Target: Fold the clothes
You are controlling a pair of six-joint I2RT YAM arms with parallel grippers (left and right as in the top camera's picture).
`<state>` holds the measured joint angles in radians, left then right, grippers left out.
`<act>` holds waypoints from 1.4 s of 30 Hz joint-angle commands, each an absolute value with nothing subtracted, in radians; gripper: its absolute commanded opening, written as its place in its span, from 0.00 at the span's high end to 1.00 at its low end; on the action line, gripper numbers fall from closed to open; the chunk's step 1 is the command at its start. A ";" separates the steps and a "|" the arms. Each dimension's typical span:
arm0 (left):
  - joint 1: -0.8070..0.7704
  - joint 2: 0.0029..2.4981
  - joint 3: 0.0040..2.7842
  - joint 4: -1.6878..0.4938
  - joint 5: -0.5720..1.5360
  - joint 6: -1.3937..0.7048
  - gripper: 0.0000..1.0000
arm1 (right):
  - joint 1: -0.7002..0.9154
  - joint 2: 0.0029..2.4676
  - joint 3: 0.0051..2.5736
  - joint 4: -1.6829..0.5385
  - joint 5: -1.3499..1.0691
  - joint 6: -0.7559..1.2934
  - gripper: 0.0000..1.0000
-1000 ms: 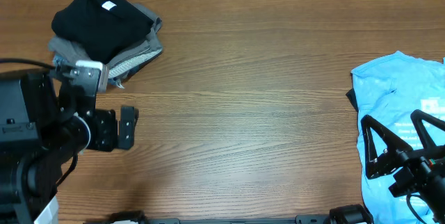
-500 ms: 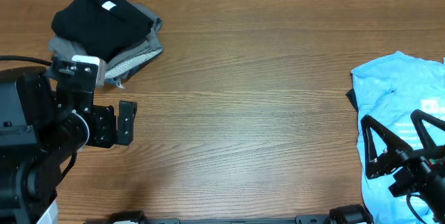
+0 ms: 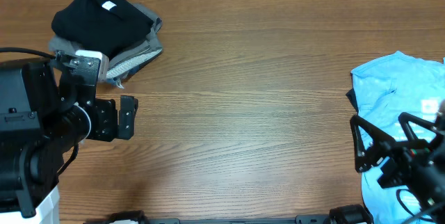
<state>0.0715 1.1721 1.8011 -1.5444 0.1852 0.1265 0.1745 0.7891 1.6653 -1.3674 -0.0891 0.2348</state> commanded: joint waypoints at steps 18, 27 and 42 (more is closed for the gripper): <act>0.065 1.231 1.804 -1.544 0.176 0.109 0.00 | 0.141 0.271 0.485 -0.450 -0.028 0.239 0.00; 0.065 1.248 1.804 -1.544 0.176 0.109 0.00 | 0.141 0.074 0.198 -0.323 -0.054 0.239 0.00; 0.065 1.256 1.805 -1.544 0.176 0.109 0.00 | 0.141 0.003 0.089 -0.289 -0.054 0.239 0.00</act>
<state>0.0715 1.2522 1.8011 -1.5448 0.1818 0.1265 0.1444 0.0147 0.0971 -0.3012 -0.0483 0.2352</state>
